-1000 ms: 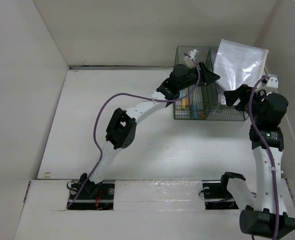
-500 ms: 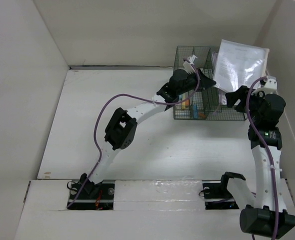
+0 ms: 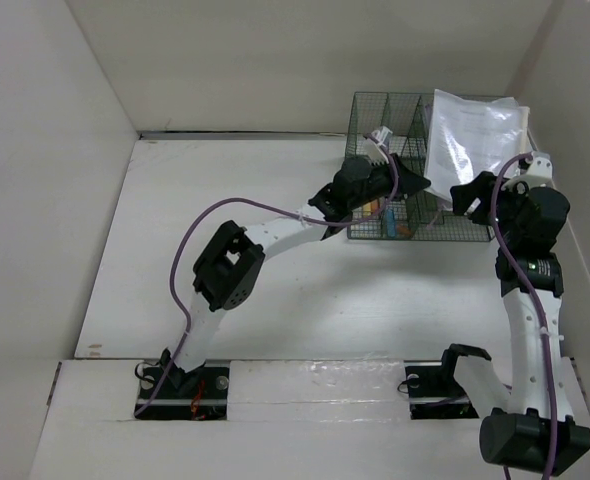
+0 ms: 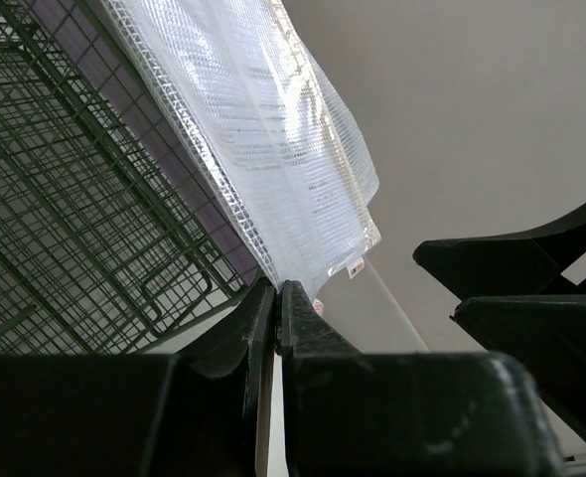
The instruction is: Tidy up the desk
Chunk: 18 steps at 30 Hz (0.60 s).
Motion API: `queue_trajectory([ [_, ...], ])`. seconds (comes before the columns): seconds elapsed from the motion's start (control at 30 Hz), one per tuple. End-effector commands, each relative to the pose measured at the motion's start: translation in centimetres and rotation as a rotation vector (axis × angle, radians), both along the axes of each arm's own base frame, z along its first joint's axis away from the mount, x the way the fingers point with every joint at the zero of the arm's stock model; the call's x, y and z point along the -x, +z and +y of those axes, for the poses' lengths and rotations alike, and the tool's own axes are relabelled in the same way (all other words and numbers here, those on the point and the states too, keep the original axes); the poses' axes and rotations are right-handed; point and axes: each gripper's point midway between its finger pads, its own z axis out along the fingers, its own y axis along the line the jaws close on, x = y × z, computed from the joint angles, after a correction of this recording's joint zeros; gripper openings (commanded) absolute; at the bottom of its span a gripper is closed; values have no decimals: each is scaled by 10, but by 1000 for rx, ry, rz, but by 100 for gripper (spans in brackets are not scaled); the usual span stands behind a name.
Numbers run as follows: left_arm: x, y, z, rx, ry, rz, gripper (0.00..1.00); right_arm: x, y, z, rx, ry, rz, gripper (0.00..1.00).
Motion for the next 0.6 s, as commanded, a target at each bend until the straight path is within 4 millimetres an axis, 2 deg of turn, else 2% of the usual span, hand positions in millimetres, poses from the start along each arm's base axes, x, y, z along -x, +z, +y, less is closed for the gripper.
queue_trajectory([
  [0.0,12,49,8,91,7,-81,0,-5,19,-4,34,-2,-68,71],
  [0.1,17,51,1,101,23,-82,1,-5,20,-7,42,-7,-61,71],
  [0.17,14,58,0,114,34,-89,8,-7,21,-6,44,4,-61,70],
  [0.2,12,55,-1,107,40,-80,21,-7,20,-5,47,11,-56,70],
  [0.27,9,58,0,97,55,-100,36,-7,19,-2,53,29,-50,70],
  [0.3,9,64,5,95,76,-118,59,-6,20,-1,55,37,-51,73],
  [0.33,9,64,5,95,76,-118,59,-6,20,-1,55,37,-51,73],
  [0.37,9,56,8,72,87,-121,65,-6,22,-1,58,37,-57,74],
  [0.4,10,66,15,81,108,-133,73,-5,24,0,55,40,-64,77],
  [0.43,4,67,23,77,129,-139,74,-4,26,1,57,43,-69,79],
  [0.47,7,72,32,73,144,-160,81,-3,32,1,59,45,-84,83],
  [0.5,4,71,39,65,164,-166,90,-2,33,2,60,45,-87,83],
  [0.53,0,75,49,63,186,-180,99,-1,38,3,60,51,-99,87],
  [0.57,1,66,54,35,200,-178,99,0,42,4,62,54,-106,95],
])
